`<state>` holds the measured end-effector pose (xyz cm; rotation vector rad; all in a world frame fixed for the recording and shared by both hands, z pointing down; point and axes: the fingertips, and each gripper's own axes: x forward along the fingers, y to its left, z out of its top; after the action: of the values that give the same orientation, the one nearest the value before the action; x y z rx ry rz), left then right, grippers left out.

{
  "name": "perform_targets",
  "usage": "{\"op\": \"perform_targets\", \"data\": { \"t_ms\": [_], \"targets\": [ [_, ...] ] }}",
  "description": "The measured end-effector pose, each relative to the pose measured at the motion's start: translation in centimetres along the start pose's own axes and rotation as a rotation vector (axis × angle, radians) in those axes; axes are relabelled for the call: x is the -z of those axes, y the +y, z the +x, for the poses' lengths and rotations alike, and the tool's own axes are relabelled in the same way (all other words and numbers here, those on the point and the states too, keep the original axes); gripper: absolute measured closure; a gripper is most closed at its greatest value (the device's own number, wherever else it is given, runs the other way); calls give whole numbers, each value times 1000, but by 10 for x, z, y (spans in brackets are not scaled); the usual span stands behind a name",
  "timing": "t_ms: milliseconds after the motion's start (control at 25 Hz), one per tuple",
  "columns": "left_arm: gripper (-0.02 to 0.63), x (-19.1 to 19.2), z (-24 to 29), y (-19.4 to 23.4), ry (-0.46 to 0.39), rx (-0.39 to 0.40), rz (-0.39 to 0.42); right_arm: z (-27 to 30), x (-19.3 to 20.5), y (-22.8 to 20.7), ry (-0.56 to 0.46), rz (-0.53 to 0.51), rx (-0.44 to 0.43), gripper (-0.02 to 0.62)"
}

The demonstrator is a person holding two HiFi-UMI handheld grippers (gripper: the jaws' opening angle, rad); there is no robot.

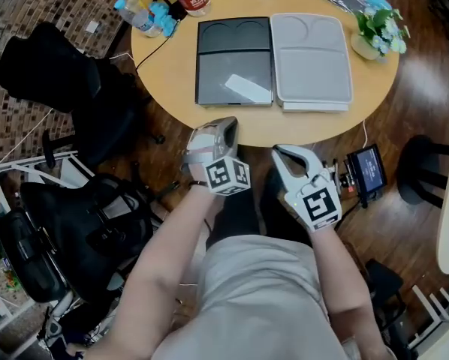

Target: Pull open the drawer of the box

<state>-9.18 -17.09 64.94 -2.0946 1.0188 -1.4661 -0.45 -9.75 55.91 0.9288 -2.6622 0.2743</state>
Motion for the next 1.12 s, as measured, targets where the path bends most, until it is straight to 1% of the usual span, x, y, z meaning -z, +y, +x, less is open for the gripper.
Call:
{"op": "perform_targets", "data": {
  "t_ms": [120, 200, 240, 320, 360, 400, 560, 680, 800, 960, 1000, 1040, 1120],
  "targets": [
    [573, -1, 8, 8, 16, -31, 69, -1, 0, -9, -7, 6, 32, 594],
    [571, -2, 13, 8, 29, -38, 116, -1, -1, -14, -21, 11, 48, 594],
    [559, -1, 15, 7, 36, -42, 133, -1, -1, -16, -27, 12, 53, 594],
    [539, 0, 20, 7, 52, -55, 149, 1, -2, -18, -32, 10, 61, 594],
    [510, 1, 21, 7, 61, -62, 155, 2, -1, -19, -34, 10, 64, 594],
    [503, 1, 23, 7, 70, -69, 161, 3, -1, -19, -36, 10, 67, 594],
    [508, 1, 28, 7, 91, -92, 181, 3, -1, -19, -42, 15, 67, 594],
    [518, -3, 31, 3, 95, -92, 170, 1, 0, -19, -49, 27, 68, 594],
    [518, -1, 33, 4, 113, -117, 202, -1, 2, -22, -56, 43, 77, 594],
    [518, 1, 35, 1, 121, -110, 209, -4, 4, -28, -62, 69, 90, 594],
    [527, 0, 35, 4, 123, -120, 219, -4, 5, -29, -62, 71, 91, 594],
    [552, 0, 35, 7, 125, -124, 227, -3, 5, -29, -61, 73, 92, 594],
    [567, -2, 34, 6, 125, -88, 214, -2, 5, -30, -61, 74, 92, 594]
  ]
}}
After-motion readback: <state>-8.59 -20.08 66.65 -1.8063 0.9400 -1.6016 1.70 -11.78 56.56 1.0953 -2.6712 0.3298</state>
